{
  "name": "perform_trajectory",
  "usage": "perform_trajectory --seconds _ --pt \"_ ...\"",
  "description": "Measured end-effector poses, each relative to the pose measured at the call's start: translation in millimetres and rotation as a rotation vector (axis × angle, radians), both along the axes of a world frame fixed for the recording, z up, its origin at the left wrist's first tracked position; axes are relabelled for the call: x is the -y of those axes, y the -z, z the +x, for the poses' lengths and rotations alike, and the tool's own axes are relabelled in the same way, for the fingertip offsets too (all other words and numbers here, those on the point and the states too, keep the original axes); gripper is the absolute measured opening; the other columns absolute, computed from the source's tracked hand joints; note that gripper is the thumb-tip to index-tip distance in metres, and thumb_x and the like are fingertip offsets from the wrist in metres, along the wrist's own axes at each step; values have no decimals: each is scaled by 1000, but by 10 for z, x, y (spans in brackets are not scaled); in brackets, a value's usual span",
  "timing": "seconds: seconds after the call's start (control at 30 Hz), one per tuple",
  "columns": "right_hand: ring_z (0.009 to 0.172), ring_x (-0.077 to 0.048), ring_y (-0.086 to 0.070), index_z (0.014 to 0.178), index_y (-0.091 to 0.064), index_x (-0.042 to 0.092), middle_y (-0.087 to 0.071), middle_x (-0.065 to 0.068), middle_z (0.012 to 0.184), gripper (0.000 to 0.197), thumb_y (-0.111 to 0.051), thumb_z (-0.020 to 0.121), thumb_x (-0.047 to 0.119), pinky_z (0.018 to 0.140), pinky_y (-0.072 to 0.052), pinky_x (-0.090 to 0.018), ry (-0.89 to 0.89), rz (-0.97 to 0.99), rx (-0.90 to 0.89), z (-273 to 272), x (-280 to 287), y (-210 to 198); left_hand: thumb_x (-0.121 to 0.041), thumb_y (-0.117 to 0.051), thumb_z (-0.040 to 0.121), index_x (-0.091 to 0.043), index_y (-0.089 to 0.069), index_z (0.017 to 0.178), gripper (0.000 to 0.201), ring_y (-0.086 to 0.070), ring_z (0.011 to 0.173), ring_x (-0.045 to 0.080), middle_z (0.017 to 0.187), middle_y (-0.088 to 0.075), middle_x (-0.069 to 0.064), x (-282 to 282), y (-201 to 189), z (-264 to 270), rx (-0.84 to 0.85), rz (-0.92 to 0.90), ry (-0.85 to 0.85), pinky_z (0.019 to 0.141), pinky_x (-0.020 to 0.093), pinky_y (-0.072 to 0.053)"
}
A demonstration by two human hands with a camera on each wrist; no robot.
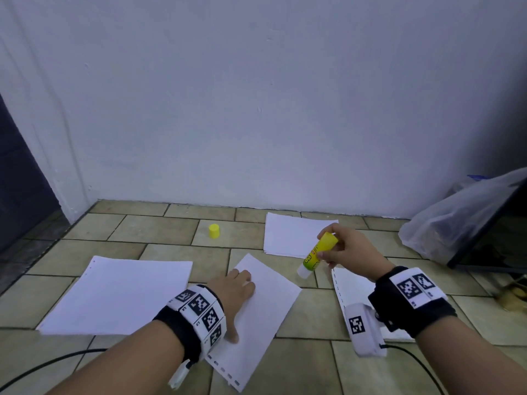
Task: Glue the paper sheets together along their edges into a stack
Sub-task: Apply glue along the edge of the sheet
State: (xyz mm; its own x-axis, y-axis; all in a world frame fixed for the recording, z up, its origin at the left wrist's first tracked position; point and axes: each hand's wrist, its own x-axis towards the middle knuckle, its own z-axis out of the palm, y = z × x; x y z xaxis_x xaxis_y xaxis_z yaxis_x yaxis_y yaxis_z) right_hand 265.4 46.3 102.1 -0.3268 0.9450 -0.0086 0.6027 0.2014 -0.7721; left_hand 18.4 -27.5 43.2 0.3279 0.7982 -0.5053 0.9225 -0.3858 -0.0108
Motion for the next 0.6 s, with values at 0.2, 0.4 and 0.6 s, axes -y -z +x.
perform_trajectory --seconds 0.2,0.4,0.6 --pt "55 -17 -62 94 -57 13 -66 -10 78 25 -71 77 1 64 -55 -34 90 -22 -35 -105 -24 139 -45 -71 82 -35 -21 150 84 -22 140 20 153 -18 -1 7 4 -70 101 -58 -15 111 43 -32" --pt "53 -9 -59 95 -55 16 -63 -6 79 22 -66 81 3 54 -48 -18 75 -21 13 -343 -12 225 -46 -71 80 -19 -31 145 81 -26 136 20 149 -20 2 56 45 -43 109 35 -82 104 42 -40" --pt "66 -11 -52 107 -55 14 -58 -4 85 23 -62 85 9 57 -41 -17 27 82 127 -684 -41 371 -50 -68 80 -12 -28 141 82 -26 134 26 147 -27 6 21 156 26 147 71 -208 104 47 -39"
